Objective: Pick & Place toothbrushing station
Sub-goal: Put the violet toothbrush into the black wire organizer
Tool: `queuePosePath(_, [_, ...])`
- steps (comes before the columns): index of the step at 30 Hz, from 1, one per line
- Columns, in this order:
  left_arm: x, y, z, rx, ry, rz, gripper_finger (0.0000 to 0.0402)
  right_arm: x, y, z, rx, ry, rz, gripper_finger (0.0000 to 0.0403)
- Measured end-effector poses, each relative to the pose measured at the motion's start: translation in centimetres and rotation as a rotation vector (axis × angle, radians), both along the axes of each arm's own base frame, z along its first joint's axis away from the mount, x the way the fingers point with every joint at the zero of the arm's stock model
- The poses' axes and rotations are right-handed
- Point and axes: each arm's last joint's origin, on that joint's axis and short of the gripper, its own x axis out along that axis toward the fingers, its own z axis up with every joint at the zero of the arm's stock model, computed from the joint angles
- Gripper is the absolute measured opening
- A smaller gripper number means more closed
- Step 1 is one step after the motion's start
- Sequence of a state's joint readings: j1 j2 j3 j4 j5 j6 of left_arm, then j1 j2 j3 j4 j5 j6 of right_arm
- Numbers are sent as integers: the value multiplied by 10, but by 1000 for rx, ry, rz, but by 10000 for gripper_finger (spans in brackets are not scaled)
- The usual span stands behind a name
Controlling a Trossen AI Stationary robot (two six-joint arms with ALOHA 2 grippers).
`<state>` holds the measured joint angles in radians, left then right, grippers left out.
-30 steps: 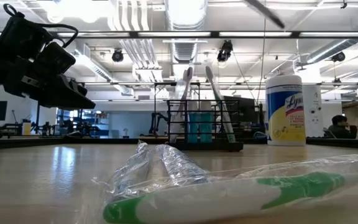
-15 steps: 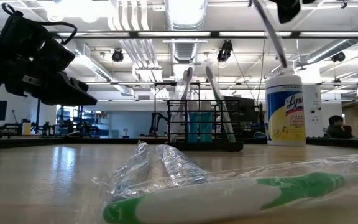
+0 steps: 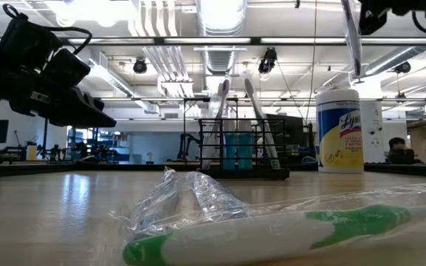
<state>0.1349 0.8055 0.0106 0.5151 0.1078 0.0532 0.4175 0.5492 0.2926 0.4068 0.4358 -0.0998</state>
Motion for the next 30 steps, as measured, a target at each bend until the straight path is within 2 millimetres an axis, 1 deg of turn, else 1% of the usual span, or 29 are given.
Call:
queuePosePath(5, [0, 1, 0, 5, 0, 22, 14, -16, -7, -23, -14, -23, -4, 8])
queuePosePath(8, [0, 1, 0, 6, 0, 23, 14, -23, -10, -33, -16, -43, -6, 8])
queuePosePath(18, [0, 1, 0, -16, -1, 30, 14, -34, -15, -59, -10, -84, -11, 8])
queuePosePath(22, [0, 1, 0, -24, -2, 32, 14, -36, -16, -58, 8, -105, -20, 8])
queuePosePath(28, [0, 1, 0, -56, -3, 41, 14, -36, -19, -46, 63, -225, -85, 8])
queuePosePath(30, [0, 1, 0, -56, -4, 41, 14, -33, -18, -45, 64, -235, -93, 8])
